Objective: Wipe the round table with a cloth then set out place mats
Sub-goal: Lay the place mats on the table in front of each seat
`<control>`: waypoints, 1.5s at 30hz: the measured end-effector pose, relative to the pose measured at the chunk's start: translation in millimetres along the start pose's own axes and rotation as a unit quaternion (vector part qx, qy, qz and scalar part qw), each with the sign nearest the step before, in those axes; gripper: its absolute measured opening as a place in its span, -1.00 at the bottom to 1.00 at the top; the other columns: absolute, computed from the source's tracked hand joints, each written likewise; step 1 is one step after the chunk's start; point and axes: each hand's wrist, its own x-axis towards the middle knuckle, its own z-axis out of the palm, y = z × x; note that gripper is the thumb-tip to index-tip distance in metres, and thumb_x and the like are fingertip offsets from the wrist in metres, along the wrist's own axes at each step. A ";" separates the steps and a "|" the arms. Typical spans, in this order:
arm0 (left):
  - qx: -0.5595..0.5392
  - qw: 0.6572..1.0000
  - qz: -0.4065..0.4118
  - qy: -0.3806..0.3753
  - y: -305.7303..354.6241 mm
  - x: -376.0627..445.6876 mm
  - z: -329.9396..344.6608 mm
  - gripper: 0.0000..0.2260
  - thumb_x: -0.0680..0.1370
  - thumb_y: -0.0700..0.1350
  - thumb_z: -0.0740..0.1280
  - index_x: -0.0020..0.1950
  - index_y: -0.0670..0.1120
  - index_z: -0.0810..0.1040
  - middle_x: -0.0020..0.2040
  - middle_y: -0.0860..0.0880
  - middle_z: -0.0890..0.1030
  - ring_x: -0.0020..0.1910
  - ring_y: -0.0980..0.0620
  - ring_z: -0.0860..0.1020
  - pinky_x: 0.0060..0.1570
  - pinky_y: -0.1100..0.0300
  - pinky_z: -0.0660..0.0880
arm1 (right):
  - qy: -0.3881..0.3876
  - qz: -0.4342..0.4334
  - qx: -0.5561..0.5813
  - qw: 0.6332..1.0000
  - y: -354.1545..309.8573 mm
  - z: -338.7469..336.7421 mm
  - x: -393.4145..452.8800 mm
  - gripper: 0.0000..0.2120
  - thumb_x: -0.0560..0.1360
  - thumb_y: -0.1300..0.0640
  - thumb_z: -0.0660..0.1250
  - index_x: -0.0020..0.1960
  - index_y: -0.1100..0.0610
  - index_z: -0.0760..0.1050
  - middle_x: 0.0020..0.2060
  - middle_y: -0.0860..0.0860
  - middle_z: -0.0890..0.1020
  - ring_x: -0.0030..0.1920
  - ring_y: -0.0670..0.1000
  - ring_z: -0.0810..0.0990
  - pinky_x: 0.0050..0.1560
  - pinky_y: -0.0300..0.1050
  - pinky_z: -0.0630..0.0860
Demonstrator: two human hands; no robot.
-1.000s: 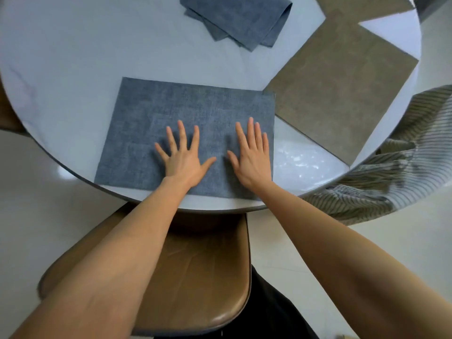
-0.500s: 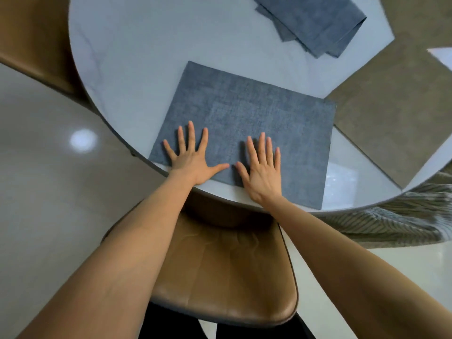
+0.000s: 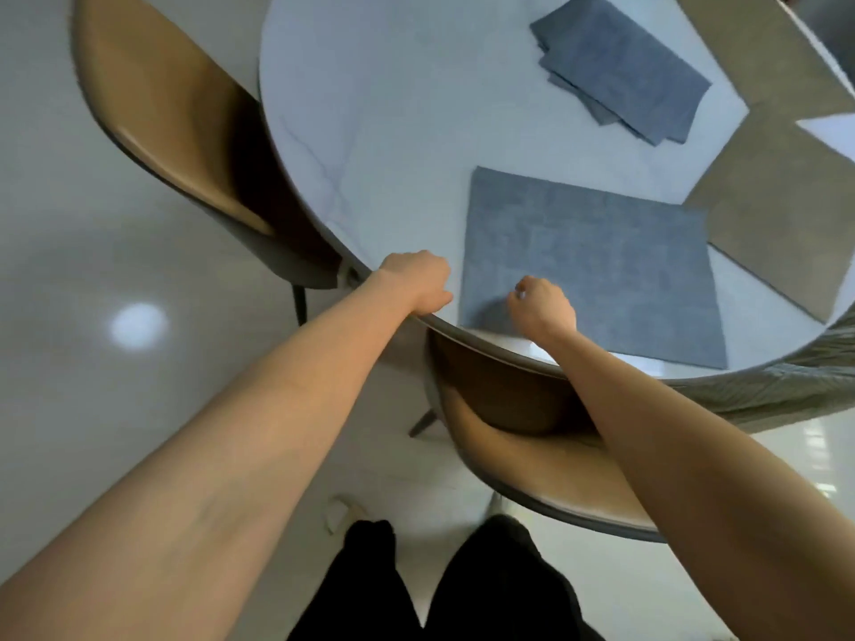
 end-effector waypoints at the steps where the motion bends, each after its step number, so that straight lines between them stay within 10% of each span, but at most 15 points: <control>1: 0.012 1.000 0.004 0.004 -17.7 -10.0 -10.5 -0.64 0.61 0.01 0.16 0.36 -0.10 0.44 0.29 -0.10 0.49 0.23 -0.13 0.48 0.08 0.04 0.42 | -0.004 -0.004 0.004 1.000 -19.9 0.4 -7.0 -0.75 0.57 0.13 0.14 0.10 0.22 0.51 0.07 0.17 0.59 0.03 0.23 0.55 -0.03 -0.01 0.42; 15: 0.109 0.992 0.064 0.004 -103.6 68.0 -139.4 -0.57 0.63 0.04 0.15 0.48 -0.03 0.30 0.42 -0.05 0.38 0.37 -0.07 0.37 0.22 0.03 0.39 | 0.111 0.088 0.176 0.974 -89.9 -52.2 99.1 -0.81 0.51 0.23 0.17 -0.04 0.26 0.54 -0.06 0.22 0.61 -0.03 0.24 0.56 -0.18 -0.10 0.35; 28: 0.118 0.985 0.121 -0.024 -162.1 216.5 -231.4 -0.52 0.61 0.06 0.19 0.51 -0.03 0.25 0.48 -0.03 0.32 0.43 -0.07 0.31 0.32 0.02 0.33 | 0.145 0.173 0.171 0.959 -132.9 -111.5 195.6 -0.69 0.59 0.13 0.17 0.27 0.21 0.47 0.19 0.17 0.56 0.16 0.20 0.52 0.02 -0.04 0.42; 45: 0.020 0.964 0.263 -0.008 -39.0 368.9 -260.8 -0.46 0.61 -0.04 0.23 0.55 -0.13 0.13 0.56 -0.14 0.09 0.55 -0.11 0.00 0.47 0.06 0.06 | 0.208 0.287 0.327 0.876 -12.5 -173.4 304.5 -0.64 0.57 0.16 0.22 0.33 0.27 0.41 0.21 0.18 0.56 0.22 0.19 0.50 0.14 -0.09 0.40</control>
